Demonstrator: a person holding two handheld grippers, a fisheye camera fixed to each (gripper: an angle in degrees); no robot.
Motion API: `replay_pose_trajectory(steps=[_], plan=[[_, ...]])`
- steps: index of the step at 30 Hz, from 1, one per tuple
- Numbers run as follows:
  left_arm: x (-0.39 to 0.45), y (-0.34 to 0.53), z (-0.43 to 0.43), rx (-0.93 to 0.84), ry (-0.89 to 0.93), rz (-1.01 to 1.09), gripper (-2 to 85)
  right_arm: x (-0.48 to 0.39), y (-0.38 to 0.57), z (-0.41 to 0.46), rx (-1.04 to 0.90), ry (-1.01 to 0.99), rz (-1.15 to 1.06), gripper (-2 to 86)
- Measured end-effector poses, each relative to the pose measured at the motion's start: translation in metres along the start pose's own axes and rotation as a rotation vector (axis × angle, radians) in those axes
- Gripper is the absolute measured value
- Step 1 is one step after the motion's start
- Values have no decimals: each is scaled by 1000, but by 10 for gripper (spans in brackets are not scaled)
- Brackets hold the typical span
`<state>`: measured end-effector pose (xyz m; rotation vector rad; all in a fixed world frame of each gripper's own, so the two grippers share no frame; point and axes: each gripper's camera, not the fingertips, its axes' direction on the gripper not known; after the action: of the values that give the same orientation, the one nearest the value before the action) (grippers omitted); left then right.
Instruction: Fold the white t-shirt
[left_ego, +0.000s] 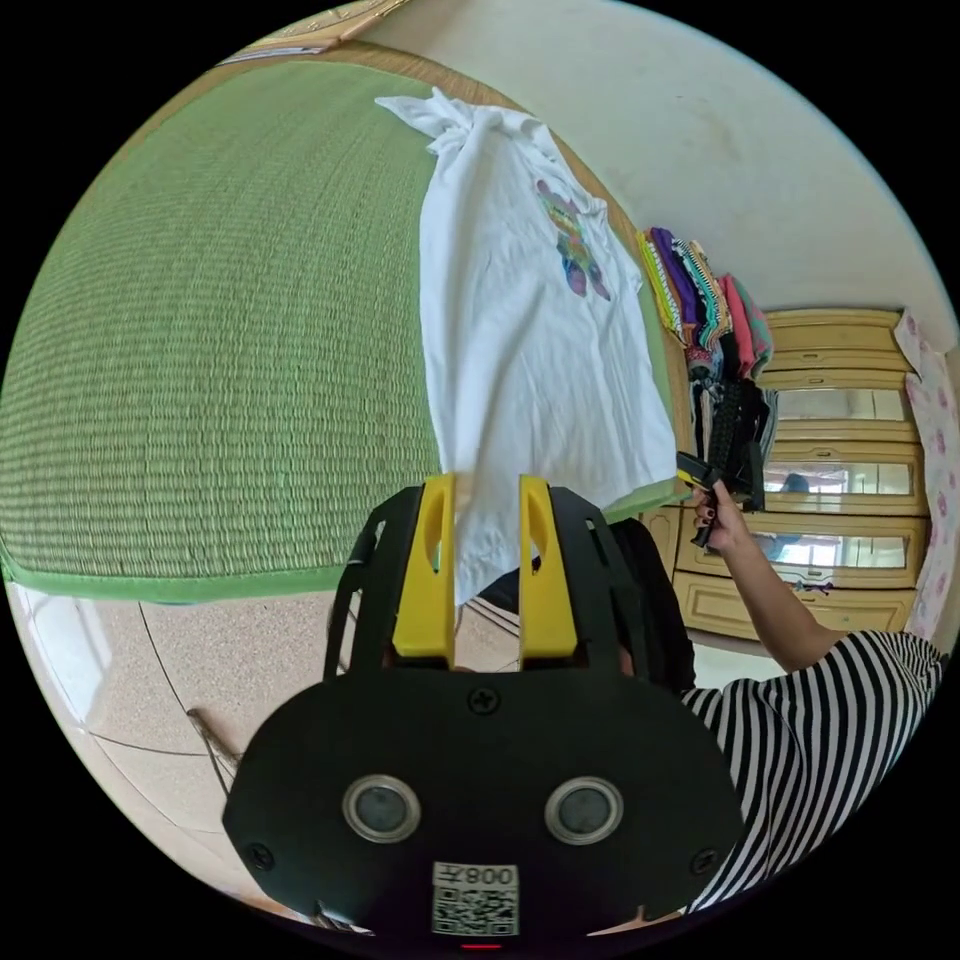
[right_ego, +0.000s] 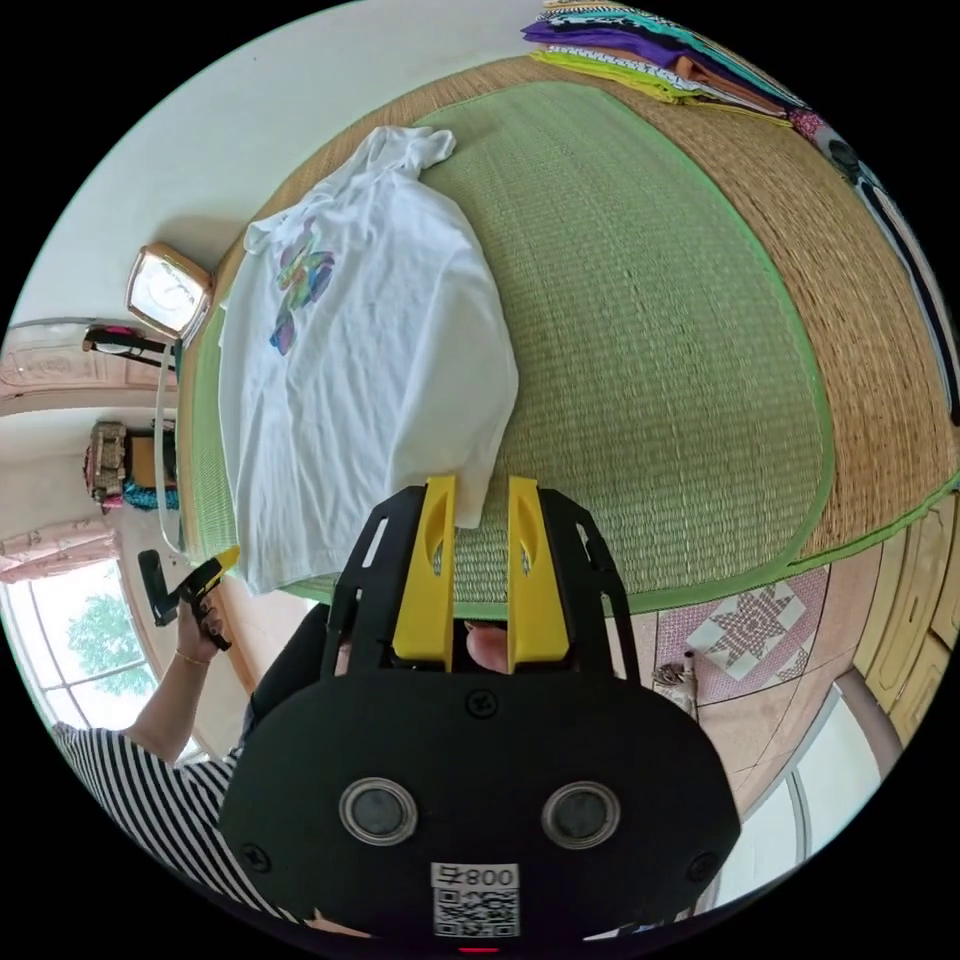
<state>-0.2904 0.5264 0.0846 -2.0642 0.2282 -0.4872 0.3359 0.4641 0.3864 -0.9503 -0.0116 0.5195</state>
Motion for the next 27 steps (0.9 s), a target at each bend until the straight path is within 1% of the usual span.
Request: replay_pose_trajectory(steps=[4, 8, 11, 15, 19, 21, 23, 25, 27], plan=[[-5, -8, 1, -32, -36, -26, 32, -12, -9, 6, -24, 100, -26, 22], [-8, -12, -13, -17, -21, -20, 17, -16, -15, 7, -77, 91, -61, 2], [-8, -9, -29, 26, -3, -7, 11, -12, -8, -5, -58, 108, -66, -3], [-9, -4, -47, 48, 20, 31, 8, 0, 12, -32, -9, 39, -62, -5], [-12, 3, -53, 38, 40, 50, 7, -1, 31, -45, 0, 21, -80, -5], [-16, 6, -50, 14, 8, 43, 8, -1, 41, -42, -11, 38, -75, -5], [-24, 8, -45, 0, 14, 9, 9, 1, 45, -31, -45, 35, -54, -5], [-29, 8, -44, 11, 33, -17, 12, 3, 48, -20, -71, 0, -24, -4], [-30, 3, -50, 65, 38, -24, 18, 2, 50, -16, -53, -6, 11, -4]])
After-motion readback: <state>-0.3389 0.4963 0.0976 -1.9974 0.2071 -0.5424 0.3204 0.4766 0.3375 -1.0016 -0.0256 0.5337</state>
